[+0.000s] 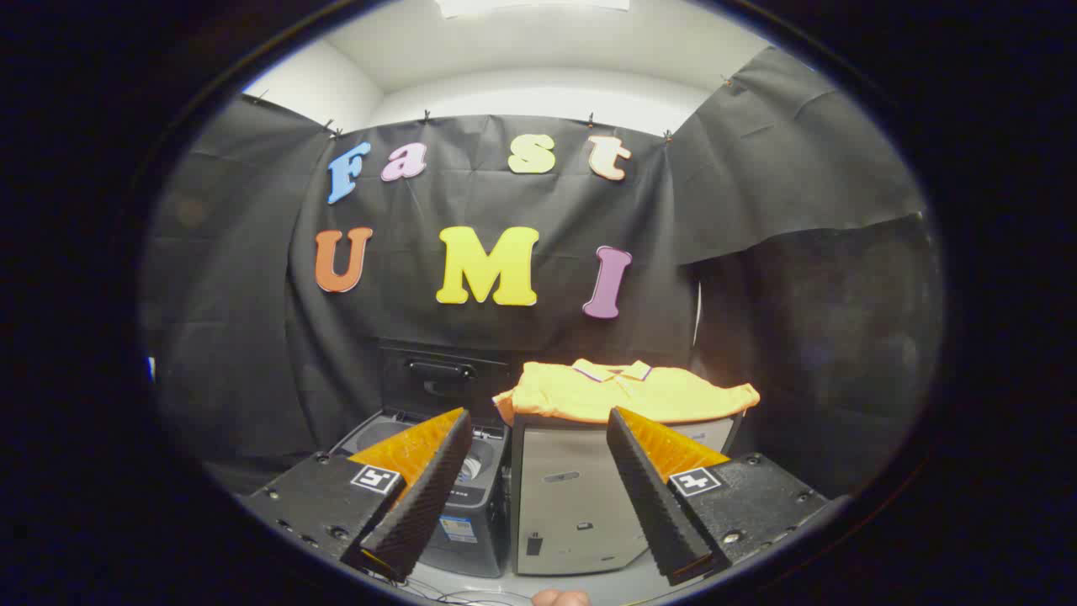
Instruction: Put the clothes into the washing machine and then close the washing machine lid.
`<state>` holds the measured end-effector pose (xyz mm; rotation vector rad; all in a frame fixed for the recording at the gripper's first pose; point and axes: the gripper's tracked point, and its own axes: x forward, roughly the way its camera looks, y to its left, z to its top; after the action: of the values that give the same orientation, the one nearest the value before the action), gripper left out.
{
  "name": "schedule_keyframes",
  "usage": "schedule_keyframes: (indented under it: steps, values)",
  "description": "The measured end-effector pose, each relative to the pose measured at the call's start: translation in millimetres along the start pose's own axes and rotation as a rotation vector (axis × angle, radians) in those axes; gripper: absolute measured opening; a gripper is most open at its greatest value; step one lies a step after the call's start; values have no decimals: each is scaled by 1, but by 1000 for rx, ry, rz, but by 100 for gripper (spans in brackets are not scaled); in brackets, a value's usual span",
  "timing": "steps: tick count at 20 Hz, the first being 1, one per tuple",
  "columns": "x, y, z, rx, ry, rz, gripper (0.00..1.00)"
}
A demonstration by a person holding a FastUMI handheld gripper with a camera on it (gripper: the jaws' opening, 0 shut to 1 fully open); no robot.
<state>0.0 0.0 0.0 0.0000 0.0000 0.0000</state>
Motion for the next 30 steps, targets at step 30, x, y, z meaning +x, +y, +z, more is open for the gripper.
schedule_keyframes:
  steps: [30]
  values:
    - [35,0,12,-16,36,-66,100]
